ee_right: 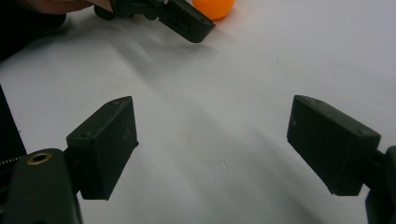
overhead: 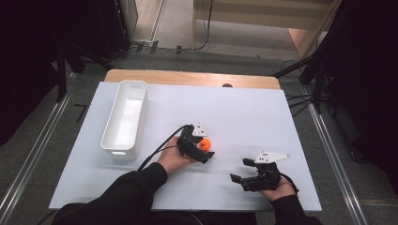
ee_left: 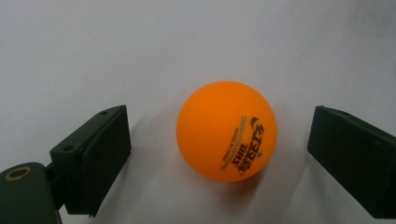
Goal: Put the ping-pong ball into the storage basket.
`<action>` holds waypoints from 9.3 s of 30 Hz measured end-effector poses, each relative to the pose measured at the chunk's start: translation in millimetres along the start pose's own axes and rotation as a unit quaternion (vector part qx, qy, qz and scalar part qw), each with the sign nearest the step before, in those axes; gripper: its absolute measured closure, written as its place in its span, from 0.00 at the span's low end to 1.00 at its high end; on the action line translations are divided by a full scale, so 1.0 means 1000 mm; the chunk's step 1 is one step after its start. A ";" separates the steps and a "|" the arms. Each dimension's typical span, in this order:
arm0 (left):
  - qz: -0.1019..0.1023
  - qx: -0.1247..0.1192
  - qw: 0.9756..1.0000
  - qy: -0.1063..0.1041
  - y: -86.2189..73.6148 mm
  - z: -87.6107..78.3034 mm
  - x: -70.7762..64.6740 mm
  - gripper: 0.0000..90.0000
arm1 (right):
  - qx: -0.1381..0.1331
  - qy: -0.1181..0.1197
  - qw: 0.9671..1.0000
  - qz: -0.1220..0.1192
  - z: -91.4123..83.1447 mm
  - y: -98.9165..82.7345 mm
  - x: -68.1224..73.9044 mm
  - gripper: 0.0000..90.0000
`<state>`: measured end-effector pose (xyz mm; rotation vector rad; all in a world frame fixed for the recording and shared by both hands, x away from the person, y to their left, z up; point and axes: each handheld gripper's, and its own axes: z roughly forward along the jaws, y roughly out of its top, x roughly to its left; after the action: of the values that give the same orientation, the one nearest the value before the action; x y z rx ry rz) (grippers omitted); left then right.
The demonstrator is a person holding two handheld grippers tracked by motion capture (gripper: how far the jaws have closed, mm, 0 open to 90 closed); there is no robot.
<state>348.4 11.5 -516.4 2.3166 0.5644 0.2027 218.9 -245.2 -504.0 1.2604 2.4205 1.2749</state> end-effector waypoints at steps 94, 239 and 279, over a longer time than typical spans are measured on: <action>-0.034 -0.056 0.998 0.001 0.002 -0.022 0.002 0.56 | 0.001 0.002 1.000 -0.005 0.000 0.000 0.000 0.16; -0.060 -0.078 0.995 -0.006 0.031 -0.107 0.029 0.56 | -0.008 0.002 1.000 -0.012 0.000 0.002 0.001 0.16; -0.100 -0.070 0.992 0.028 0.025 -0.134 0.066 0.56 | -0.010 0.000 1.000 -0.009 -0.001 0.002 0.001 0.16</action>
<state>374.7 109.0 -403.2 2.1090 0.7817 0.2045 218.5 -244.4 -501.9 1.2309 2.4082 1.2916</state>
